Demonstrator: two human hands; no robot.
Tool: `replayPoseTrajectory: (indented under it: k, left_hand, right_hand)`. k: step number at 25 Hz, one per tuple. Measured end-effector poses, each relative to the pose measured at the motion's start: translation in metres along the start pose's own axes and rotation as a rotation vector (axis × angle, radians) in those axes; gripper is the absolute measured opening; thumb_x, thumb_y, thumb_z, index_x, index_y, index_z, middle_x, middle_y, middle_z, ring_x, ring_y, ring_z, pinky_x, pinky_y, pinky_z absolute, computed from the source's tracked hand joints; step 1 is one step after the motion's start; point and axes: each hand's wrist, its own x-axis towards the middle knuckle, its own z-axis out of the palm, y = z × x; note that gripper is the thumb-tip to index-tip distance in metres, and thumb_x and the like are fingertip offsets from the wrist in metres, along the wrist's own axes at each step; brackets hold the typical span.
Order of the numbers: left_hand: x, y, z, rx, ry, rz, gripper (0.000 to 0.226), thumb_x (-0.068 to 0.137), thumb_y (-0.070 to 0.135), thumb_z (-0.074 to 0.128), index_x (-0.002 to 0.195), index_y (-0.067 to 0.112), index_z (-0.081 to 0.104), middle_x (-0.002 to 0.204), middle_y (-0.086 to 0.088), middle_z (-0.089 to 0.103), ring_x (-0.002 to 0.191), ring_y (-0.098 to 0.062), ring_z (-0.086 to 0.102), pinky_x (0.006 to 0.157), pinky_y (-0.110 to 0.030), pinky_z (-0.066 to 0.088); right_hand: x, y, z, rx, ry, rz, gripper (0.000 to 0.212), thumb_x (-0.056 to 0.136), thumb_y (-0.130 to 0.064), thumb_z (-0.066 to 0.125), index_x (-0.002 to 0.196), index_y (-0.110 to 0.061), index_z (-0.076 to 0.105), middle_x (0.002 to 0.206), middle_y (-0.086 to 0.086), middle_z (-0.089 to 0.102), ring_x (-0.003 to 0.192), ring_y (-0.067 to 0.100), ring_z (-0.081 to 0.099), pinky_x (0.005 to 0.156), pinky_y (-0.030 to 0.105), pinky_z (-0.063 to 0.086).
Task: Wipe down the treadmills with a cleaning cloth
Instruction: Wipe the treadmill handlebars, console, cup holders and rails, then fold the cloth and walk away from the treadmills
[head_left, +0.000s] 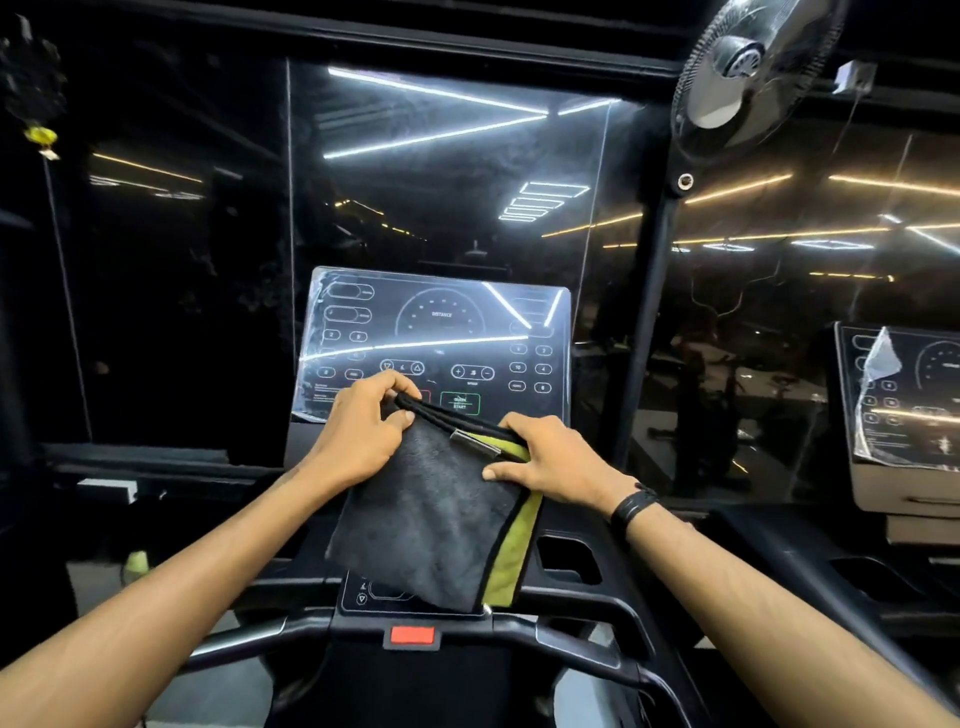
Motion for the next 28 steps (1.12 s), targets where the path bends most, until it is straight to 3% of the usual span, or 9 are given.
replayPoseTrajectory:
  k: [3,8,12,15,18,21,24,28]
  left_hand:
    - [0.006,-0.012,0.005,0.013,-0.094,0.070,0.024,0.085,0.003,0.071,0.089,0.026,0.064,0.085,-0.003,0.066,0.068,-0.010,0.051,0.068,-0.026,0.039]
    - [0.011,-0.027,0.051,-0.115,-0.317,0.136,0.022,0.085,0.004,0.071,0.090,0.025,0.064,0.077,0.001,0.061,0.062,-0.006,0.046,0.059,-0.011,0.036]
    - [-0.027,0.001,0.128,-0.243,-0.508,0.218,0.024,0.081,0.000,0.073,0.086,0.022,0.066,0.061,0.007,0.049,0.054,-0.004,0.041,0.054,-0.011,0.033]
    - [-0.084,0.061,0.188,-0.378,-0.746,0.336,0.027,0.080,0.001,0.074,0.084,0.026,0.065,0.064,0.005,0.053,0.053,-0.003,0.042,0.058,-0.017,0.038]
    - [-0.165,0.149,0.226,-0.501,-0.948,0.518,0.028,0.081,0.004,0.075,0.086,0.029,0.064,0.064,0.007,0.053,0.055,-0.007,0.046,0.062,-0.027,0.044]
    - [-0.256,0.235,0.229,-0.673,-1.116,0.707,0.032,0.081,-0.001,0.074,0.083,0.028,0.060,0.063,0.009,0.052,0.052,0.002,0.049,0.056,-0.009,0.036]
    - [-0.365,0.318,0.205,-0.798,-1.305,0.899,0.031,0.082,-0.003,0.073,0.083,0.026,0.061,0.063,0.010,0.054,0.052,0.007,0.050,0.053,-0.009,0.036]
    - [-0.512,0.398,0.149,-0.920,-1.497,1.041,0.031,0.081,-0.007,0.071,0.084,0.023,0.062,0.069,0.008,0.059,0.051,0.008,0.052,0.054,-0.007,0.040]
  right_hand:
    - [-0.004,-0.001,0.004,-0.122,0.021,0.098,0.047,0.085,-0.056,0.071,0.091,-0.016,0.047,0.084,0.000,0.060,0.085,0.025,0.055,0.070,0.037,0.042]
    - [-0.061,0.003,0.014,-0.174,-0.013,0.342,0.051,0.085,-0.058,0.071,0.096,-0.012,0.052,0.091,0.006,0.066,0.093,0.031,0.062,0.074,0.040,0.047]
    - [-0.164,0.000,0.007,-0.277,-0.019,0.584,0.047,0.085,-0.057,0.071,0.094,-0.015,0.052,0.093,0.007,0.065,0.095,0.032,0.060,0.068,0.039,0.035]
    - [-0.281,-0.027,-0.016,-0.310,0.017,0.838,0.048,0.087,-0.053,0.072,0.098,-0.008,0.057,0.094,0.011,0.066,0.092,0.034,0.061,0.069,0.040,0.040]
    - [-0.407,-0.088,-0.048,-0.363,0.106,1.135,0.044,0.087,-0.051,0.072,0.094,-0.011,0.055,0.096,0.012,0.067,0.092,0.033,0.061,0.065,0.037,0.033]
    - [-0.509,-0.173,-0.075,-0.392,0.174,1.374,0.043,0.087,-0.048,0.073,0.096,-0.008,0.059,0.092,0.012,0.067,0.088,0.032,0.061,0.071,0.043,0.044]
    - [-0.610,-0.281,-0.086,-0.450,0.296,1.591,0.042,0.087,-0.045,0.074,0.091,-0.006,0.058,0.086,0.008,0.063,0.083,0.029,0.058,0.068,0.040,0.039]
    - [-0.718,-0.424,-0.081,-0.508,0.339,1.842,0.044,0.087,-0.051,0.072,0.087,-0.010,0.053,0.081,0.000,0.058,0.081,0.025,0.056,0.067,0.043,0.044]
